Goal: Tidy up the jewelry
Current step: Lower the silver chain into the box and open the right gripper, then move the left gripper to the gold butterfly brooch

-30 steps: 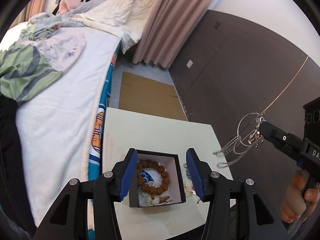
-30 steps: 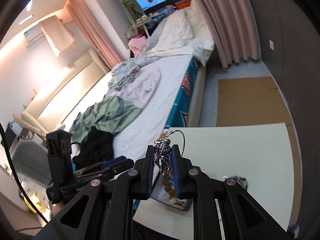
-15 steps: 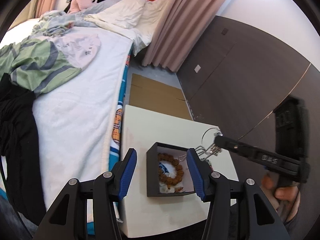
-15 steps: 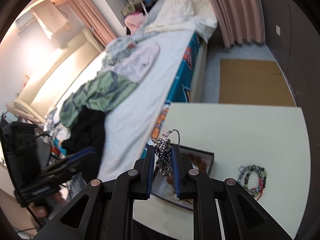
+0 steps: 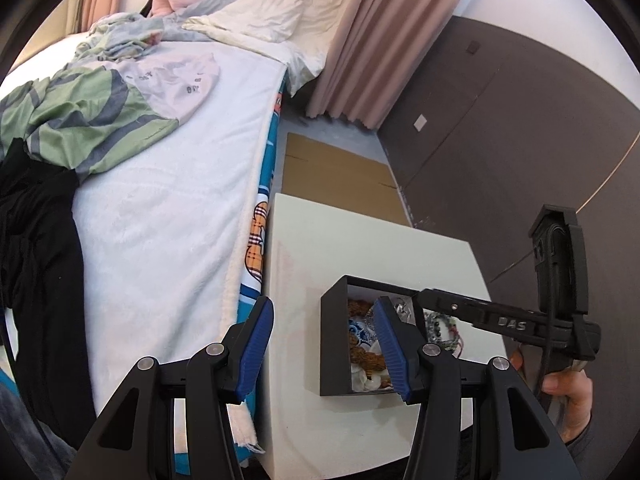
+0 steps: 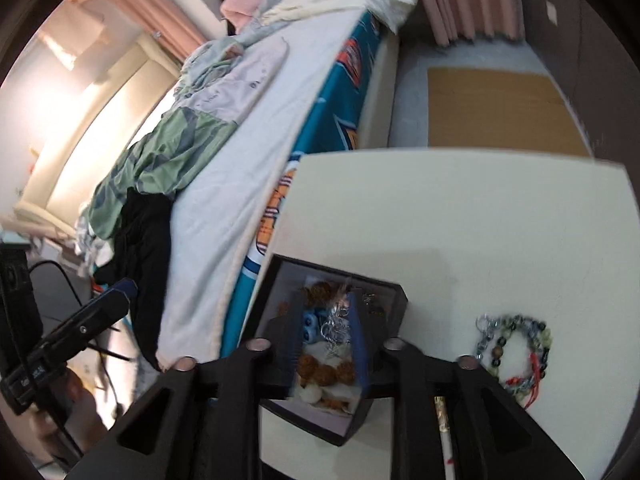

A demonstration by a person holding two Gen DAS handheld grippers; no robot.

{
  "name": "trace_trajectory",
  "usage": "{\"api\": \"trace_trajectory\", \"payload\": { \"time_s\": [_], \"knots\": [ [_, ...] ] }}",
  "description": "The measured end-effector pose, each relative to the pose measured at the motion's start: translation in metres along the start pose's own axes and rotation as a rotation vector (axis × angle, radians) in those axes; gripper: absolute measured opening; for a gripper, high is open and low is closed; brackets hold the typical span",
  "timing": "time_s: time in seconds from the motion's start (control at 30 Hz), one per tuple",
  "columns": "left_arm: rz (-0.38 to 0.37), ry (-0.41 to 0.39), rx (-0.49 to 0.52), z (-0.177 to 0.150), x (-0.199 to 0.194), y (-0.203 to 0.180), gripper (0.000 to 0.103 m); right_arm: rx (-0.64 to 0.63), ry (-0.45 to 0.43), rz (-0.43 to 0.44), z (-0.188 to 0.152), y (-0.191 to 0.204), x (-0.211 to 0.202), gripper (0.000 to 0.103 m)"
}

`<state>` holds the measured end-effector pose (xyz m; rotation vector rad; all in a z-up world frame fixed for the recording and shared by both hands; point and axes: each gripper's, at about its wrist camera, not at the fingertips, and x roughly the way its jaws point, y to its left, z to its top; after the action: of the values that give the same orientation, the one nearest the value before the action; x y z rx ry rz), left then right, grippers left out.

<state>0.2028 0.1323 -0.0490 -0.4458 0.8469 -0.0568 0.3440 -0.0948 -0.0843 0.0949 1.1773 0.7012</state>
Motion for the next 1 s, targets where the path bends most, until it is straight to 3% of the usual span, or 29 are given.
{"api": "trace_trajectory", "payload": {
  "time_s": [0.03, 0.2, 0.27, 0.3, 0.67, 1.0],
  "knots": [
    [0.000, 0.005, 0.005, 0.000, 0.003, -0.002, 0.053, 0.017, -0.001, 0.014, -0.001, -0.004, -0.002, 0.038],
    [-0.017, 0.029, 0.040, 0.002, 0.021, -0.024, 0.053, 0.040, -0.063, 0.051, -0.012, -0.016, -0.041, 0.044],
    [-0.024, 0.038, 0.055, 0.001, 0.026, -0.034, 0.053, 0.058, -0.099, 0.041, -0.014, -0.022, -0.055, 0.063],
    [-0.030, 0.045, 0.068, 0.000, 0.030, -0.041, 0.053, 0.072, -0.124, 0.020, -0.019, -0.029, -0.067, 0.065],
    [-0.076, 0.136, 0.229, -0.018, 0.065, -0.112, 0.053, 0.230, -0.191, -0.026, -0.051, -0.098, -0.111, 0.070],
    [-0.062, 0.251, 0.319, -0.044, 0.099, -0.158, 0.053, 0.333, -0.192, -0.052, -0.080, -0.143, -0.116, 0.073]
  ]
}}
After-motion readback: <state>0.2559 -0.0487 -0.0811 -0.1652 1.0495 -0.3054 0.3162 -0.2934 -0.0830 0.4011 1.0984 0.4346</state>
